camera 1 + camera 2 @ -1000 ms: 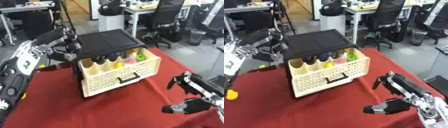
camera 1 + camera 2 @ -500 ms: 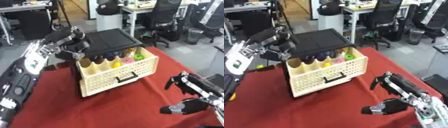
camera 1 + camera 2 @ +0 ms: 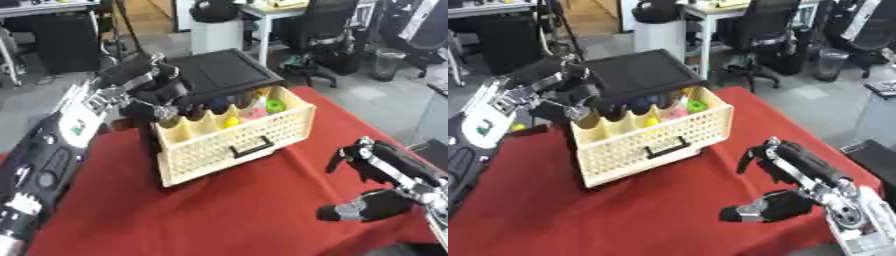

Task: Pick up objects from table and place into drawer.

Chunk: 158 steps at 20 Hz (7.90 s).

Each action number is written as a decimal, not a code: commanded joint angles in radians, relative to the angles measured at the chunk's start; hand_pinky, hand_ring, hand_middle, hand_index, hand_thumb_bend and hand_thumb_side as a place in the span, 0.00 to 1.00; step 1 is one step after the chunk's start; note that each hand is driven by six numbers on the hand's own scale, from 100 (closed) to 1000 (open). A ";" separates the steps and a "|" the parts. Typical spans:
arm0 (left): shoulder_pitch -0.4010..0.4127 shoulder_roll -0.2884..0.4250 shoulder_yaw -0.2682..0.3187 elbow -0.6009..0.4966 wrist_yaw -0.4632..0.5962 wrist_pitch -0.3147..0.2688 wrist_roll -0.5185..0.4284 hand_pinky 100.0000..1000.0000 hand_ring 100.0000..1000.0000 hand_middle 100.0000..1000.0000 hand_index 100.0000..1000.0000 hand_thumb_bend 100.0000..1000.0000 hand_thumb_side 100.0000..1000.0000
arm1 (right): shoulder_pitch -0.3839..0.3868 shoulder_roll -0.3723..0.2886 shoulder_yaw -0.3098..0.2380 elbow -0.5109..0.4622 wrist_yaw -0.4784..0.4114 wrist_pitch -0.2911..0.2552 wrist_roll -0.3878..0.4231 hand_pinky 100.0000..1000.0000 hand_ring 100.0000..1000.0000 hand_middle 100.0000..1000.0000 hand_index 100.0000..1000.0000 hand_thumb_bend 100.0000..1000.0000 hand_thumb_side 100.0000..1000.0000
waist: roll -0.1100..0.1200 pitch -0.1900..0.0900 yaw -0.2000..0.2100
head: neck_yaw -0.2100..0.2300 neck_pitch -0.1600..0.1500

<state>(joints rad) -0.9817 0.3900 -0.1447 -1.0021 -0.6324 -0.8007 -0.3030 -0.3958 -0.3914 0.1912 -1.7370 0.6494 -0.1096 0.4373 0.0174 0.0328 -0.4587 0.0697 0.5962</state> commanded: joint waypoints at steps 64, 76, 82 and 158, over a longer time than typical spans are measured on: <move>0.090 0.152 0.061 -0.218 0.554 0.148 -0.215 0.15 0.33 0.31 0.58 0.00 0.53 | -0.075 -0.010 0.020 -0.025 -0.021 -0.008 0.012 0.29 0.04 0.05 0.55 0.88 0.71 | -0.046 -0.016 0.113 | -0.041 0.020; 0.265 0.251 0.209 -0.365 0.734 0.406 -0.277 0.12 0.33 0.31 0.59 0.00 0.69 | -0.116 -0.015 0.050 0.012 -0.013 -0.022 0.060 0.46 0.38 0.41 0.53 0.89 0.65 | -0.061 -0.010 0.212 | -0.077 0.019; 0.296 0.272 0.249 -0.368 0.748 0.455 -0.273 0.12 0.34 0.32 0.60 0.00 0.70 | -0.128 0.007 0.089 0.050 -0.023 -0.037 0.111 0.51 0.44 0.47 0.59 0.90 0.61 | -0.064 -0.015 0.240 | -0.083 0.018; 0.344 0.261 0.277 -0.366 0.752 0.481 -0.309 0.13 0.35 0.33 0.59 0.00 0.70 | -0.184 0.022 0.073 0.219 0.131 0.085 0.163 0.33 0.64 0.67 0.73 0.88 0.87 | -0.064 -0.026 0.299 | -0.088 0.027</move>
<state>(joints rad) -0.6246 0.6257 0.1205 -1.3522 0.1146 -0.3197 -0.6101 -0.5509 -0.3593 0.2845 -1.5153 0.7688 -0.0255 0.6115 -0.0504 0.0205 -0.1591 -0.0182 0.6223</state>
